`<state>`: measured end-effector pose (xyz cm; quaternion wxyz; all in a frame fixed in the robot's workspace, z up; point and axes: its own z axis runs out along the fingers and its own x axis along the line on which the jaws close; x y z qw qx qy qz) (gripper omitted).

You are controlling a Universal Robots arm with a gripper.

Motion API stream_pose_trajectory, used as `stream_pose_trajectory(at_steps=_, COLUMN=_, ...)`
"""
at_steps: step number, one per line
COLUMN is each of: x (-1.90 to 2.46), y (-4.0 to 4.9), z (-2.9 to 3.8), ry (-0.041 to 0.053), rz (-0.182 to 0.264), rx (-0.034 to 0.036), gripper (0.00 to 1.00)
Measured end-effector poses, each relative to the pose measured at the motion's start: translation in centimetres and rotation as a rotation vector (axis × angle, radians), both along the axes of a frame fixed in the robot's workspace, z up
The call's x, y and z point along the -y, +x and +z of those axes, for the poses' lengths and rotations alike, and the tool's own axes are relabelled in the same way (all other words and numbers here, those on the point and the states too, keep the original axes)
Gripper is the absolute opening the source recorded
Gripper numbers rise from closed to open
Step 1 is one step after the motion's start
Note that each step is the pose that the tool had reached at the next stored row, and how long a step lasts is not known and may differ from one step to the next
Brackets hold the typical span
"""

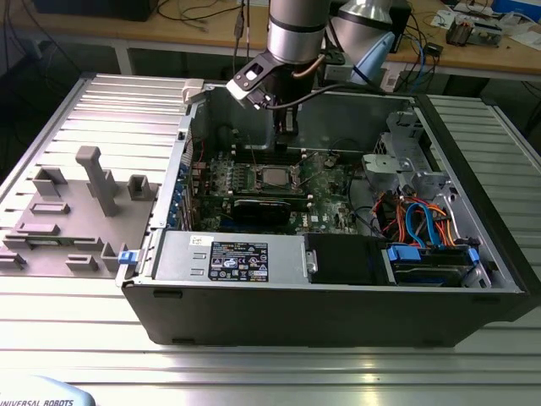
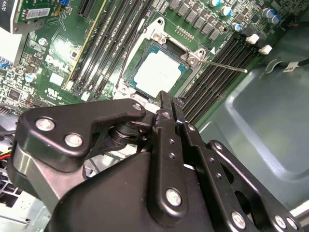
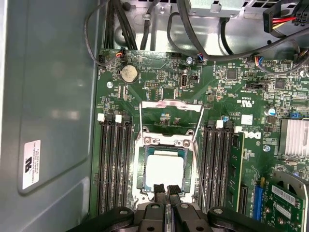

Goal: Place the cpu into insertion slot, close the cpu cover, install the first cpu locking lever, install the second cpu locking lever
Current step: 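Close the cpu cover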

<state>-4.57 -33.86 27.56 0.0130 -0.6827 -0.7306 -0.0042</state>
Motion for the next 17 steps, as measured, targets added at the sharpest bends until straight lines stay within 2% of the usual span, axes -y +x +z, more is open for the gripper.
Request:
stream_pose_trajectory(at_steps=7, x=0.00, y=0.00, z=0.16, ry=0.0000, rz=0.000, rx=0.0001, gripper=0.16)
stream_pose_trajectory(at_steps=17, x=0.00, y=0.73, z=0.16, ry=0.0000, rz=0.000, rx=0.0000, gripper=0.16)
